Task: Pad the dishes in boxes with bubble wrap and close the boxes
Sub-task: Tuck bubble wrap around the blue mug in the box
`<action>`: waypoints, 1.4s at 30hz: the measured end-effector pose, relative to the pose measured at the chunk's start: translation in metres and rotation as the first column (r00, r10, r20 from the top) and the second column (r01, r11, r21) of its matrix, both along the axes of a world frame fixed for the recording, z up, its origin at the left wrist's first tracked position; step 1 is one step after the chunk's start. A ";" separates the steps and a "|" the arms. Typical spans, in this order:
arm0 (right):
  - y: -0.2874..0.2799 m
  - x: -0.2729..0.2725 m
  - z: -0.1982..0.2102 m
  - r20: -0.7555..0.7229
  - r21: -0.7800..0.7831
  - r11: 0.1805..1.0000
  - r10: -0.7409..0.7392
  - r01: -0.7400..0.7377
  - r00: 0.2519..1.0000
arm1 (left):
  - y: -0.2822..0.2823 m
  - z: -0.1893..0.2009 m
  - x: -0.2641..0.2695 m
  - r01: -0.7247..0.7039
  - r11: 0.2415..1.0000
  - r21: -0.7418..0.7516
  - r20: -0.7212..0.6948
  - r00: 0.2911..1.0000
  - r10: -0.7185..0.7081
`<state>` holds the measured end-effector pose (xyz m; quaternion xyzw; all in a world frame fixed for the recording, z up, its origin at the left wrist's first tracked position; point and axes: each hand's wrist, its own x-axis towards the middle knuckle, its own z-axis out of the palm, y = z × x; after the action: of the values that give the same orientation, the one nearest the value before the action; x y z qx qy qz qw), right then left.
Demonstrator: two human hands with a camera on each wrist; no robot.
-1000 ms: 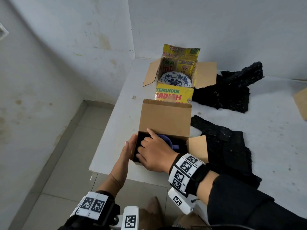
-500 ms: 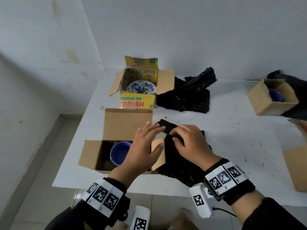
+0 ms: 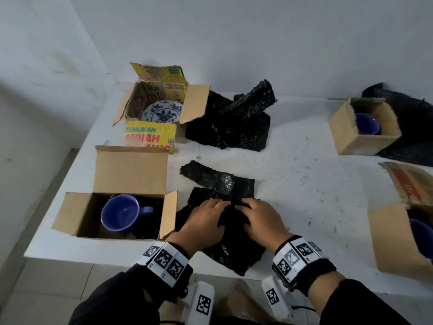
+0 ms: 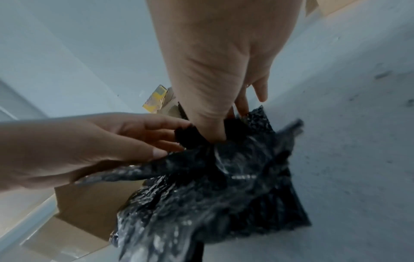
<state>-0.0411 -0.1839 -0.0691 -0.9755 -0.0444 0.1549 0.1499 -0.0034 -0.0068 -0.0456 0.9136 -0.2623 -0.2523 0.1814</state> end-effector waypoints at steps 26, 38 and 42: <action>0.018 0.051 0.139 0.187 0.830 0.554 -0.376 0.058 0.908 | 0.005 0.087 0.032 -0.191 0.652 -0.734 0.015 0.955 0.297; 0.130 0.067 0.103 0.224 0.494 0.836 0.142 -0.238 0.964 | 0.154 0.090 0.045 -0.286 0.848 -0.446 0.125 0.919 0.375; 0.161 0.062 0.088 0.159 0.225 0.897 0.351 -0.380 0.923 | 0.186 0.071 0.037 -0.333 0.903 -0.272 0.022 0.936 0.351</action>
<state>0.0210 -0.0225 0.0188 -0.9299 -0.2549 0.1172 0.2379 0.0333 0.1790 0.0256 0.9214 -0.1354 -0.1468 0.3333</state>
